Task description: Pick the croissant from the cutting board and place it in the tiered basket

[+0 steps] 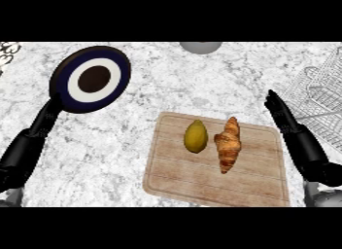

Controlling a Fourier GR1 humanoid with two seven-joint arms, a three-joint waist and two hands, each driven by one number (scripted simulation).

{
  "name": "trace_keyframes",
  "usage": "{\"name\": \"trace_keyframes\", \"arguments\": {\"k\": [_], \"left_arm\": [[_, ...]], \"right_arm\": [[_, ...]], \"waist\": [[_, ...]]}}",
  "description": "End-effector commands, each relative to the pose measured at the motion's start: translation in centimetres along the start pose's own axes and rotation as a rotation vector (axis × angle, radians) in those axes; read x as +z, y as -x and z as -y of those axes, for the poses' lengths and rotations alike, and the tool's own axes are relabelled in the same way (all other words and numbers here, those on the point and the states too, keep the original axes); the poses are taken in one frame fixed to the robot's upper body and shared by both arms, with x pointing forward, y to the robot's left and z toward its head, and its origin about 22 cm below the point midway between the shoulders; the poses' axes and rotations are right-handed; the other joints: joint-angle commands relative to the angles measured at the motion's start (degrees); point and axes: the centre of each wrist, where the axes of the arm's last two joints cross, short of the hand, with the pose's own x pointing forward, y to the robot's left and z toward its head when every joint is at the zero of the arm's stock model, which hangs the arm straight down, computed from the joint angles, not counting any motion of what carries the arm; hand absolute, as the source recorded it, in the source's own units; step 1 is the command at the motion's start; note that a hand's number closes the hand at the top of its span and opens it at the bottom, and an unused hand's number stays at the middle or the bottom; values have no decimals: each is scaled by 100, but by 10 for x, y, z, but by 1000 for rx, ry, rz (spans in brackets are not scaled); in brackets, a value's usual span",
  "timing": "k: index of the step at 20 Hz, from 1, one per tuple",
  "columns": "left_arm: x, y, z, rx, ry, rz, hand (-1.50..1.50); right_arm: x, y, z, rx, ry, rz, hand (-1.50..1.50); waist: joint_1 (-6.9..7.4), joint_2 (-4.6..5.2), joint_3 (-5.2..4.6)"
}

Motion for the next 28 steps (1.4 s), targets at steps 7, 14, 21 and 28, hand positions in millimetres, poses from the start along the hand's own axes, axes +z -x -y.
{"name": "trace_keyframes", "arguments": {"k": [7,14,21,28], "left_arm": [[9,20,-18,-54,-181,-193,0],[-12,9,-29,-69,-259,-221,0],[-15,10,-14,-66,-208,-232,0],[-34,-4,6,-58,-184,-190,0]], "right_arm": [[-15,-44,14,-214,847,247,150],[78,34,-40,-33,1259,-494,-150],[108,20,-66,119,943,-684,-150],[101,-10,-55,204,712,-867,-150]], "waist": [[-1174,-506,49],[-741,-39,-119],[-345,52,-162],[-258,85,-173]]}}
